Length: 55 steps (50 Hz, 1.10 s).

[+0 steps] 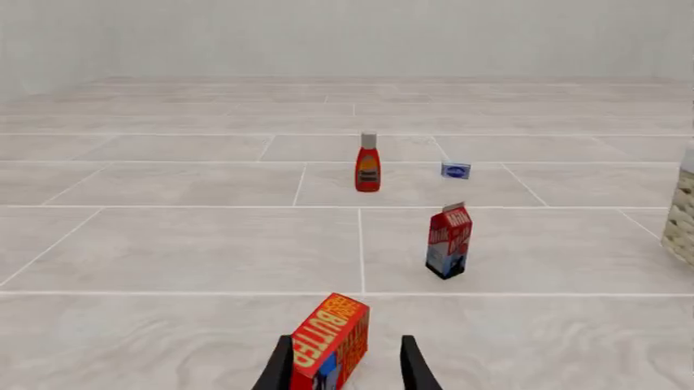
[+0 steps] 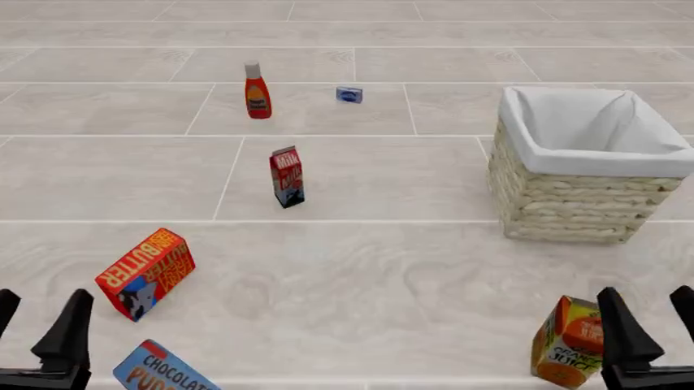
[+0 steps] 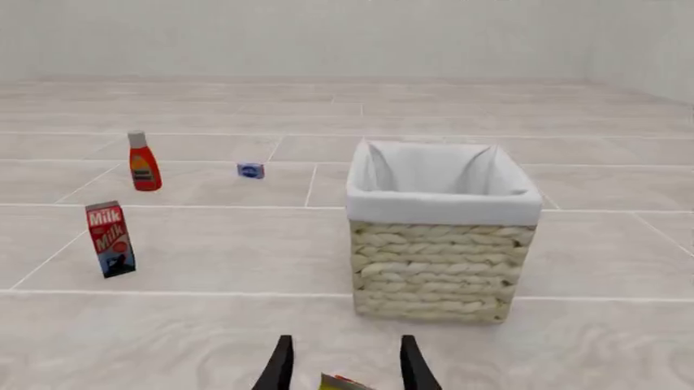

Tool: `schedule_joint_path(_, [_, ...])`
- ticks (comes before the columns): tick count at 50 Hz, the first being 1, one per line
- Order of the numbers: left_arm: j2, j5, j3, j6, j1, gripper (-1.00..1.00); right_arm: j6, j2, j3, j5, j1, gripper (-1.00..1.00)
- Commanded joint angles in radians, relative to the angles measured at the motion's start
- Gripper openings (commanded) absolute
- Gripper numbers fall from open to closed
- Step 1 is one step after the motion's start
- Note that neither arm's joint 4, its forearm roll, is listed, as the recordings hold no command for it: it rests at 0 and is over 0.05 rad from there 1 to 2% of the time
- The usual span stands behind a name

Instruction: Pick the milk and place it in the basket.

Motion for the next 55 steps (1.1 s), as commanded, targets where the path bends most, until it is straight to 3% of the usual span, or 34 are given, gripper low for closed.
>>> schedule_joint_path(1, [-0.002, 0.004, -0.002, 0.000, -0.006, 1.00, -0.015, 0.016, -0.039, 0.020, -0.006, 1.00])
schedule_joint_path(11, [-0.005, 0.008, -0.003, 0.000, -0.006, 1.00, -0.002, 0.235, -0.137, -0.080, 0.061, 1.00])
schedule_joint_path(25, [-0.007, 0.009, -0.002, 0.000, -0.006, 1.00, -0.077, 0.555, -0.314, -0.183, 0.197, 1.00])
schedule_joint_path(26, [-0.008, 0.009, -0.002, 0.000, -0.006, 1.00, -0.068, 0.720, -0.472, -0.187, 0.311, 1.00])
schedule_joint_path(28, [-0.007, 0.014, -0.008, 0.000, -0.006, 1.00, -0.043, 0.793, -0.520, -0.187, 0.358, 1.00])
schedule_joint_path(33, [-0.007, 0.014, -0.008, 0.000, -0.006, 1.00, -0.061, 0.881, -0.593, -0.193, 0.401, 1.00])
schedule_joint_path(42, [-0.007, 0.014, -0.008, 0.000, -0.005, 1.00, -0.044, 1.102, -0.804, -0.168, 0.481, 1.00])
schedule_joint_path(49, [-0.007, 0.014, -0.008, 0.000, -0.006, 1.00, -0.022, 1.265, -0.981, -0.110, 0.557, 1.00])
schedule_joint_path(50, [-0.007, 0.014, -0.008, 0.000, -0.006, 1.00, -0.002, 1.365, -1.088, -0.079, 0.576, 1.00])
schedule_joint_path(55, [-0.007, 0.014, -0.008, 0.000, -0.005, 1.00, 0.030, 1.449, -1.190, -0.042, 0.597, 1.00])
